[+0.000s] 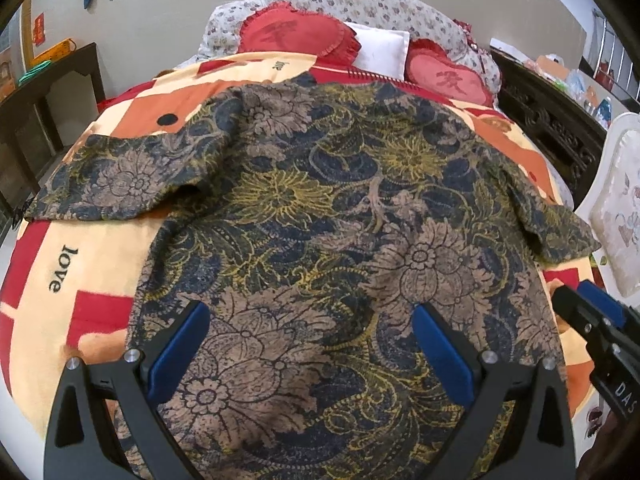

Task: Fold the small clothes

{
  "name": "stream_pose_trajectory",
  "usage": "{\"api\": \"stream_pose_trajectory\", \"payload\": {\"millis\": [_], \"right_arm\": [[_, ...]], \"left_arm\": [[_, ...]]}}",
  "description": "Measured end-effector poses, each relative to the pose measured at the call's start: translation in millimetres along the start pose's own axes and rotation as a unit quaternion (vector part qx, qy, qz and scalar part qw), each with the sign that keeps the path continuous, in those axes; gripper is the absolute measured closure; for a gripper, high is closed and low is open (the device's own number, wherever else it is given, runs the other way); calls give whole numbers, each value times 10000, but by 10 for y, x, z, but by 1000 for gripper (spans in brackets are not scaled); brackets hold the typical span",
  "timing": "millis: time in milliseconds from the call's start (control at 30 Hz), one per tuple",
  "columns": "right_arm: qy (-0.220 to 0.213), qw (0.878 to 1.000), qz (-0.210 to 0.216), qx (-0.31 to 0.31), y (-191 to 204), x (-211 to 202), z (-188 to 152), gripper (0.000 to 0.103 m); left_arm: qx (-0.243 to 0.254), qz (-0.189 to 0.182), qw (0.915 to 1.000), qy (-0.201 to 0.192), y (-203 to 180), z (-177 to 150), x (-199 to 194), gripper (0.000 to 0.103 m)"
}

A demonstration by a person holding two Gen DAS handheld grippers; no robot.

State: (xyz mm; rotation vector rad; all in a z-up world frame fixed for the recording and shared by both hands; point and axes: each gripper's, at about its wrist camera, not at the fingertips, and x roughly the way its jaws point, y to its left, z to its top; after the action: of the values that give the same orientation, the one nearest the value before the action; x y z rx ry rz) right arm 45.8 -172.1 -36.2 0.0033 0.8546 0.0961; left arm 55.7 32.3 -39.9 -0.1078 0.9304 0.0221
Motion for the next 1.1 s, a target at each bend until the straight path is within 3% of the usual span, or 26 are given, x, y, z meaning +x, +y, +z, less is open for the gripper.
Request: {"api": "stream_pose_trajectory", "payload": {"millis": [533,767,867,1100], "right_arm": [[-72,9988,46,-481,67,634,21,50],[133,9982,-39,-576,85,995,11,50],[272,9983,-16,-516,65,1108,-39,50],[154,9983,-149,-545,85,1145,-113,44]], "left_arm": [[344,284,9988,197,-98,202,673,0],[402,171,9987,266,-63,198,946,0],[402,166,9989,186,-54,169,961,0],[468,280,9984,151,-81,142,964,0]]}}
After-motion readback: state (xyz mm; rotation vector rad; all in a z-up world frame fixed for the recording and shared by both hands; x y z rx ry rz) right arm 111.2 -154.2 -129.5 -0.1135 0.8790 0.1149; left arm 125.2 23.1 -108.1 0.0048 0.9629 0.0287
